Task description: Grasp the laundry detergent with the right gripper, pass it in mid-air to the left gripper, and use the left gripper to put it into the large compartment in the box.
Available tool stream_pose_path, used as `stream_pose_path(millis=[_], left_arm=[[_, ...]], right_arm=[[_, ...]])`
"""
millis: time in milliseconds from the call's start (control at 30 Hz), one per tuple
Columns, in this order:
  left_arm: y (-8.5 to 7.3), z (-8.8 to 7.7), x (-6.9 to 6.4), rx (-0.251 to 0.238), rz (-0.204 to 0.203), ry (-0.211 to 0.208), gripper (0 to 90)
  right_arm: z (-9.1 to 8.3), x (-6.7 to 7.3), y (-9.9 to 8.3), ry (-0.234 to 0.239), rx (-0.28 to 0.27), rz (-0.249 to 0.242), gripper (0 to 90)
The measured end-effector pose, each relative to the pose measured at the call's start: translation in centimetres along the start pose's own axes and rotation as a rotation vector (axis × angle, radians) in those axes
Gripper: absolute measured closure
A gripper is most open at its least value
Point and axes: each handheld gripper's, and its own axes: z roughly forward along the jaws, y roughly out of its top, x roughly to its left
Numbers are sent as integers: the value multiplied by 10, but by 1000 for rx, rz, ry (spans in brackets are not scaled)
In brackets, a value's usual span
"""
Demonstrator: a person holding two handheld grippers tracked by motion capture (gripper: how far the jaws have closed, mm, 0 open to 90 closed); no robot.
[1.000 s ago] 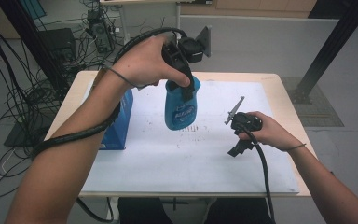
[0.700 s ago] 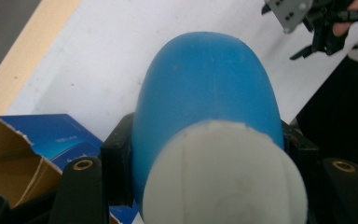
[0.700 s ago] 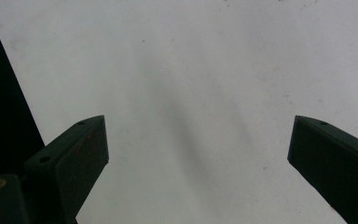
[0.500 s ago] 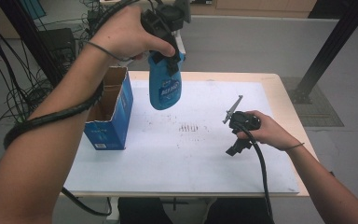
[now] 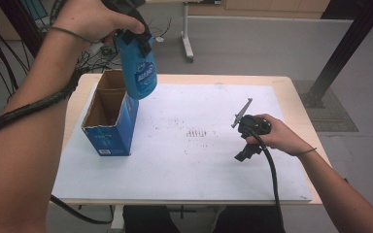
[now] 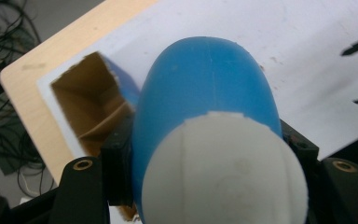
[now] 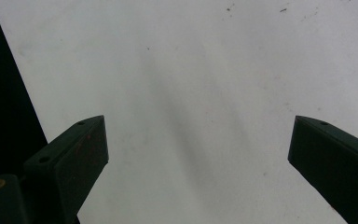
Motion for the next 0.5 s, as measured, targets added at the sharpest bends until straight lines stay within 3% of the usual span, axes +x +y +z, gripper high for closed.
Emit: stream_pose_path(millis=[300,500], left_arm=[[-15,1,40,6,-141,38,377],[-25,2,58,12,-233,68,377]], right_arm=[[0,-2,-4,-1,-4,14,49],[1,-3,-5,-4,-4,17,49]])
